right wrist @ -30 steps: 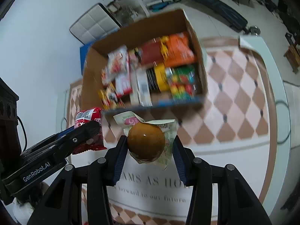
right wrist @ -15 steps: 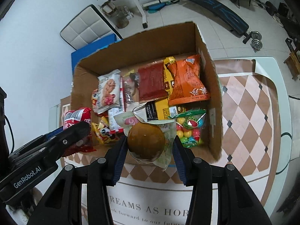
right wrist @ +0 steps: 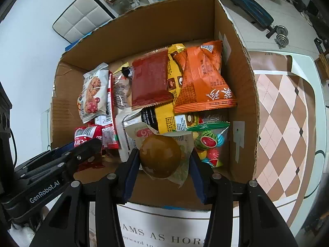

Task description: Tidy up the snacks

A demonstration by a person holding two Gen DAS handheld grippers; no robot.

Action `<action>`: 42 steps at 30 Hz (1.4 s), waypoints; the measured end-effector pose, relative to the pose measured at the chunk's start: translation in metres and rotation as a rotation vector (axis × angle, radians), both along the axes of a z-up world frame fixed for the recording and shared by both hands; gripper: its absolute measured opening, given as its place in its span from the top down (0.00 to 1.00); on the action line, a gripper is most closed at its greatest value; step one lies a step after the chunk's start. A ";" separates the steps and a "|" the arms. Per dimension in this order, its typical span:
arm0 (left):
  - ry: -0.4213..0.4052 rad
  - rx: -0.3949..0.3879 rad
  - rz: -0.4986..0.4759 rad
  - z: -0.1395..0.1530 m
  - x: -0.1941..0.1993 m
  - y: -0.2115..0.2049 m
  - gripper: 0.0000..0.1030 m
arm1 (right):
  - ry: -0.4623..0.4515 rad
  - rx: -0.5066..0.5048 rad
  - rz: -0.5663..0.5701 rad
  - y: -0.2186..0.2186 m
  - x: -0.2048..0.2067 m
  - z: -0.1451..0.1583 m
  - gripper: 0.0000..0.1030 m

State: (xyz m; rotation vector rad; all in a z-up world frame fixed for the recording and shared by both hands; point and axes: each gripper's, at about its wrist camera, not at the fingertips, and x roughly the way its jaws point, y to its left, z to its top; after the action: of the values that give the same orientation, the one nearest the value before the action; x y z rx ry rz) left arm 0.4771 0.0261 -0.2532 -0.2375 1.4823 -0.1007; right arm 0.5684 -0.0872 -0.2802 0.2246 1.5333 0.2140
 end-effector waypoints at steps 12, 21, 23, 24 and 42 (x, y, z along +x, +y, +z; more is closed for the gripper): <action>0.038 0.055 0.014 0.001 0.002 0.012 0.16 | 0.044 -0.096 0.024 -0.003 0.008 -0.001 0.11; -0.001 0.092 -0.007 0.016 -0.002 0.012 0.08 | 0.024 -0.158 0.027 -0.007 0.006 0.007 0.08; -0.009 0.100 -0.012 0.019 -0.004 0.011 0.08 | 0.012 -0.163 0.020 -0.008 0.004 0.011 0.07; -0.026 0.108 -0.019 0.024 -0.006 0.011 0.08 | 0.005 -0.164 0.018 -0.009 0.003 0.014 0.07; -0.304 0.176 0.065 0.112 -0.099 0.009 0.08 | -0.239 -0.202 0.010 -0.020 -0.080 0.103 0.07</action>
State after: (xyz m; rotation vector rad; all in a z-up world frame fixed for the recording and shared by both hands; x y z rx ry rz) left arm 0.3780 0.0355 -0.1414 -0.1209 1.1717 0.0449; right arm 0.4884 -0.1075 -0.1770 0.0296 1.3084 0.0887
